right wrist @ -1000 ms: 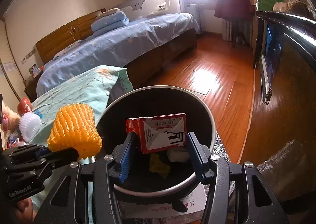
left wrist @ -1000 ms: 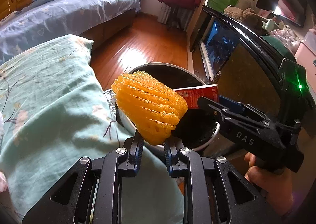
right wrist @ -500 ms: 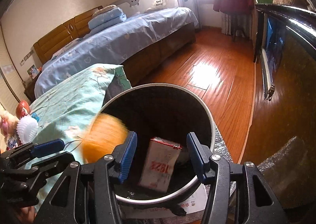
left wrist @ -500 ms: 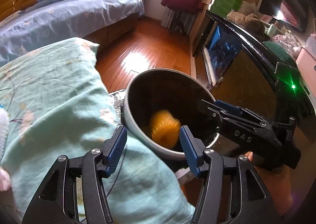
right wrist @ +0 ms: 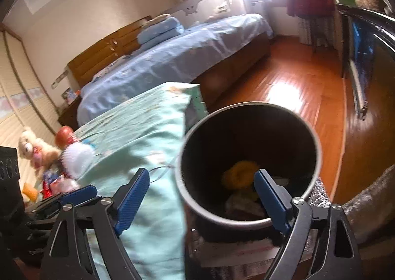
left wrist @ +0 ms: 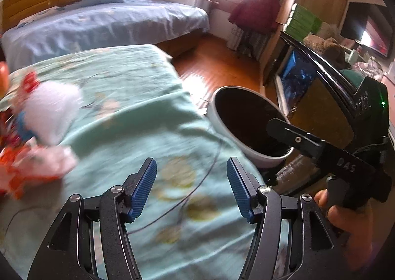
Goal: Collect trash
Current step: 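Move both open tools back toward the remaining wrappers on the table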
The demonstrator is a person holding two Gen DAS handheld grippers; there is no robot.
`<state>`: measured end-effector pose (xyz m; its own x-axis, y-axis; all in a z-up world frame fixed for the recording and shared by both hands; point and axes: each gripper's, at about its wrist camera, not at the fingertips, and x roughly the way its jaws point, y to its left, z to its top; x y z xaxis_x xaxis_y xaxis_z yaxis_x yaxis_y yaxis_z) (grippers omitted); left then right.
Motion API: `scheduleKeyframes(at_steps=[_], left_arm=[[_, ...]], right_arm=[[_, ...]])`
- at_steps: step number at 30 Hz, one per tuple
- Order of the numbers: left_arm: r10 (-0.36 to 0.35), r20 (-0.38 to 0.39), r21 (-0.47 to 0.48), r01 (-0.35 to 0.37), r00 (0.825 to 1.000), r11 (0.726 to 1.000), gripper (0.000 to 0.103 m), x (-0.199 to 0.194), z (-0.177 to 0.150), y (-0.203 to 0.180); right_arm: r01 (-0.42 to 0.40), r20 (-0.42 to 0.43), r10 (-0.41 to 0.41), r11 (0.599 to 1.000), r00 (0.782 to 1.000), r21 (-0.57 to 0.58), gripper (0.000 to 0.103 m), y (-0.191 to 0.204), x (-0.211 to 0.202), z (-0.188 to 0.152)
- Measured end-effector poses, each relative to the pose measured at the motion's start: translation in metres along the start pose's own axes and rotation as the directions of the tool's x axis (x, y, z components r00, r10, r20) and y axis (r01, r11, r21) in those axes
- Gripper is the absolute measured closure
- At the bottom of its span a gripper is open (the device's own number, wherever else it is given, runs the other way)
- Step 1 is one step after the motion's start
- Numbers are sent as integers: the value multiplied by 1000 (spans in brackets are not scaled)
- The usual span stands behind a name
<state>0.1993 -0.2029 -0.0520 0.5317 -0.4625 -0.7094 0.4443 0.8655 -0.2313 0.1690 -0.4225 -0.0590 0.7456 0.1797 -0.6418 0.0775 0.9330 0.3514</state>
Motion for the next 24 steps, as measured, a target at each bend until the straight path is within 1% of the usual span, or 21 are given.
scheduleKeyframes(at_steps=[3, 7, 11, 18, 24], left_arm=[[21, 6, -27, -21, 1000, 999, 43, -11, -8, 15], [60, 23, -51, -58, 998, 997, 43, -26, -18, 35], [99, 34, -99, -95, 995, 991, 42, -43, -28, 60], [161, 41, -169, -152, 986, 974, 42, -64, -49, 94], [197, 43, -224, -183, 979, 957, 42, -81, -64, 121]], right_arm=[[-43, -7, 43, 999, 999, -20, 7, 19, -1, -7], [-96, -30, 95, 994, 995, -45, 7, 42, 3, -15], [-134, -51, 130, 988, 990, -73, 7, 65, 7, -24], [-189, -91, 179, 974, 980, -122, 6, 97, 15, -34], [-231, -127, 212, 960, 969, -158, 6, 124, 25, -41]])
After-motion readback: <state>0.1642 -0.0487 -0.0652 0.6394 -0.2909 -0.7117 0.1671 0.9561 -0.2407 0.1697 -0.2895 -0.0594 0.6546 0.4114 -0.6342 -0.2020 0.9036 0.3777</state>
